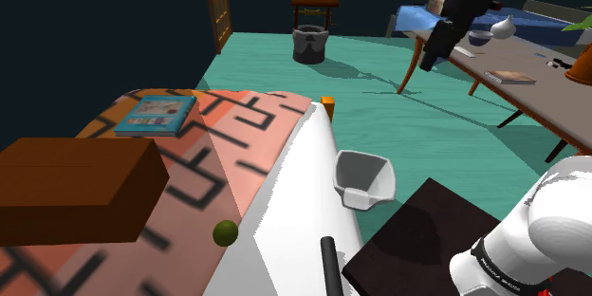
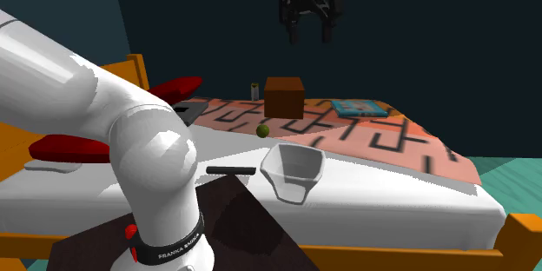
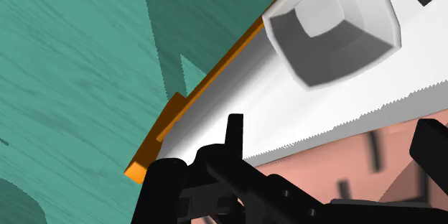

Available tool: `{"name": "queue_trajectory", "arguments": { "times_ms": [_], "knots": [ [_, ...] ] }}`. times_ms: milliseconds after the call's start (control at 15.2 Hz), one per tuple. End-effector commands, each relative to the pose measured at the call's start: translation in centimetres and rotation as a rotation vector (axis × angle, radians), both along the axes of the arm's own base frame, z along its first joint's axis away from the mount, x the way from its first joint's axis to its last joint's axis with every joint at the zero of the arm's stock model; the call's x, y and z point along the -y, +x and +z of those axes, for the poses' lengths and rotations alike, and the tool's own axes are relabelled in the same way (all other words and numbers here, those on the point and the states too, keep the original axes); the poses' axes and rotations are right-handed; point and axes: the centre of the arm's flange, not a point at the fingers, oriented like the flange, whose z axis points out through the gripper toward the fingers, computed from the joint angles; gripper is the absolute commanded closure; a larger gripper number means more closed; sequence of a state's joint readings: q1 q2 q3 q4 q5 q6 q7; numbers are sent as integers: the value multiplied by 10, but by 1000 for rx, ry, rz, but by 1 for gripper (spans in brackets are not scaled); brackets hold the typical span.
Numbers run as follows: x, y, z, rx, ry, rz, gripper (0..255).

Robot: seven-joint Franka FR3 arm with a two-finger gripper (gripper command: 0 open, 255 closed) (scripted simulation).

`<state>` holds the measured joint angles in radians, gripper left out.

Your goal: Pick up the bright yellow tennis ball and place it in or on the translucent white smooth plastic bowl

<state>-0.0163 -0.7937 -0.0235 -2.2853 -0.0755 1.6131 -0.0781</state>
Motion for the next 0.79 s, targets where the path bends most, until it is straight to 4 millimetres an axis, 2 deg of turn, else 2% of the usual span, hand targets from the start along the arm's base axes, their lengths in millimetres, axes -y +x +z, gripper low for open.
{"name": "queue_trajectory", "arguments": {
  "times_ms": [0, 726],
  "knots": [
    [0, 0, 0, 0, 0, 0, 0],
    [-88, 39, -101, 8, 46, 22, 0]
  ]
}}
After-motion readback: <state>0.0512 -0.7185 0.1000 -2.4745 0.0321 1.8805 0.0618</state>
